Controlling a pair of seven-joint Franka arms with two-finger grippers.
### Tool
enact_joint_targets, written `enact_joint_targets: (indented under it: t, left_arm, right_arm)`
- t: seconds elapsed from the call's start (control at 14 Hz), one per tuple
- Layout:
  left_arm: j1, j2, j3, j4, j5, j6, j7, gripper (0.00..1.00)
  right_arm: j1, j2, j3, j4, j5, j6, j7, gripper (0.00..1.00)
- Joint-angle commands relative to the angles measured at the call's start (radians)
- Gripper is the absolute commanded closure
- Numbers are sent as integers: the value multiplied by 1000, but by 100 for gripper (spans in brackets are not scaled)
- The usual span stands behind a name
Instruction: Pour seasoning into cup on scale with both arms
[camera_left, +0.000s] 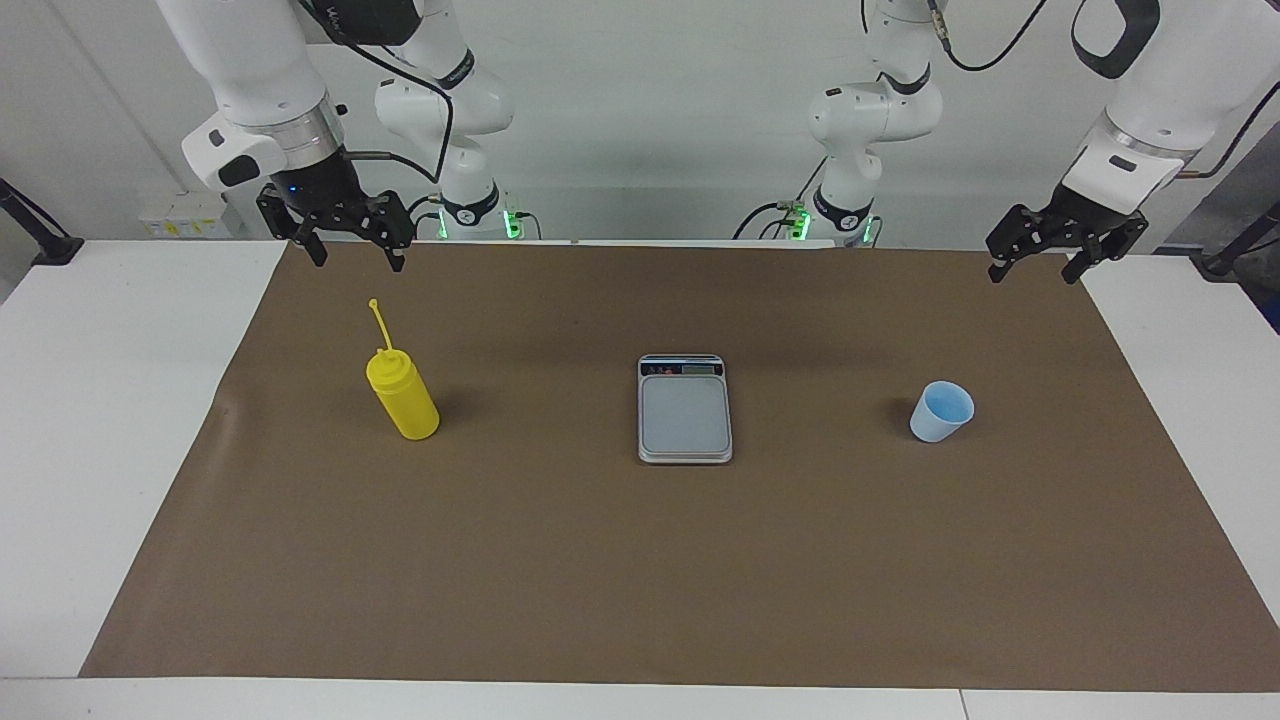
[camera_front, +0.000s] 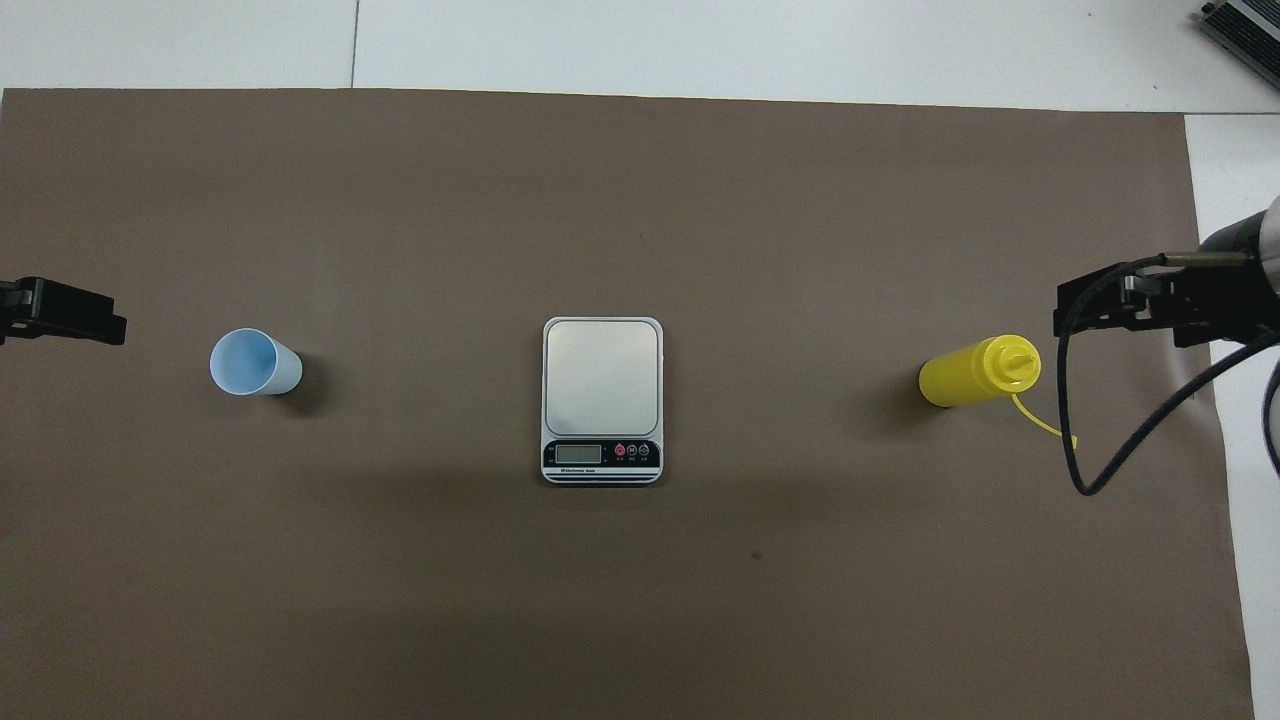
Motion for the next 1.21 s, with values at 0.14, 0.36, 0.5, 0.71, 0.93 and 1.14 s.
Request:
enact_joint_targets:
  t: [0.14,0.36,0.5,0.71,0.93,1.14]
  left_arm:
    - [-1,-33,2,-40,-14,16,3,0]
    - [-3,-33,-4,-39,-14,4,3,0]
    - [-3,-33,-5,-39,-14,12,3,0]
    - [-3,-34,-5,-51,-14,24,-9,0]
    - [-1,-54,-4,-100,-14,76,-8,0]
    - [2,-65,-4,-169,-14,165,-6,0]
  right_arm:
    - [-17,-13,0,-15,18,-2,-18,0]
    - [-16,-13,0,-15,18,-2,-20,0]
    - [-16,-13,0,-15,18,-2,-18,0]
    - [-16,-13,0,-15,18,-2,-20,0]
    - [-16,-13,0,-15,18,-2,-18,0]
    - [-28,-15,-6,-18,18,-10,-15,0]
